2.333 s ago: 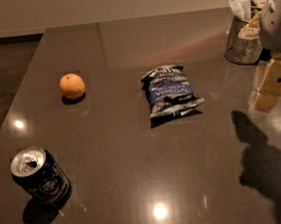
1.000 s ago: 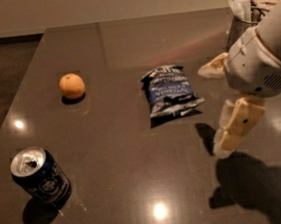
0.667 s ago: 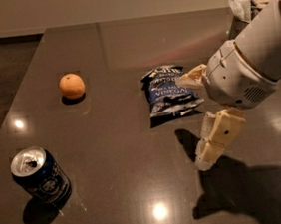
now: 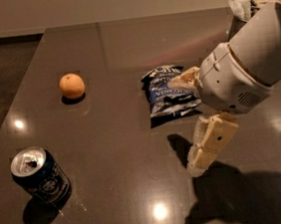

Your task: Knock pepsi can over

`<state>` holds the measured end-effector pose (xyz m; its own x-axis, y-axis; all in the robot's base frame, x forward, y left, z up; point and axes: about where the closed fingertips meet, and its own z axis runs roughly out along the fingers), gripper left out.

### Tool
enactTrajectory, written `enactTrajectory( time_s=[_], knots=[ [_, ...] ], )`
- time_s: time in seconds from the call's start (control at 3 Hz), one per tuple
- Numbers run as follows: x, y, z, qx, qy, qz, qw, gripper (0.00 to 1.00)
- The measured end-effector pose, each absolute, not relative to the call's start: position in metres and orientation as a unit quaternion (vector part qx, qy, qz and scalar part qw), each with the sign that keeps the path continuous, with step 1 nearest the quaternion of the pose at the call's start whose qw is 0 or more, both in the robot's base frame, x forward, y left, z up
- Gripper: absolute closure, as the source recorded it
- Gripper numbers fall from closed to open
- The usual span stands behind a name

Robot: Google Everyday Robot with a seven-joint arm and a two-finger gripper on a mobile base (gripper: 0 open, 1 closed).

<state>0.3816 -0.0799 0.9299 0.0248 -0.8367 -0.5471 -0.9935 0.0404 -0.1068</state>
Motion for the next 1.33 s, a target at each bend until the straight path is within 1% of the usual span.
enactTrajectory(
  time_s=[0.67,1.33],
  knots=[
    [0.346,-0.021,0.92,-0.678,0.646,0.226,0.269,0.0],
    [0.33,0.043,0.909,-0.658,0.631,0.279,0.301,0.0]
  ],
)
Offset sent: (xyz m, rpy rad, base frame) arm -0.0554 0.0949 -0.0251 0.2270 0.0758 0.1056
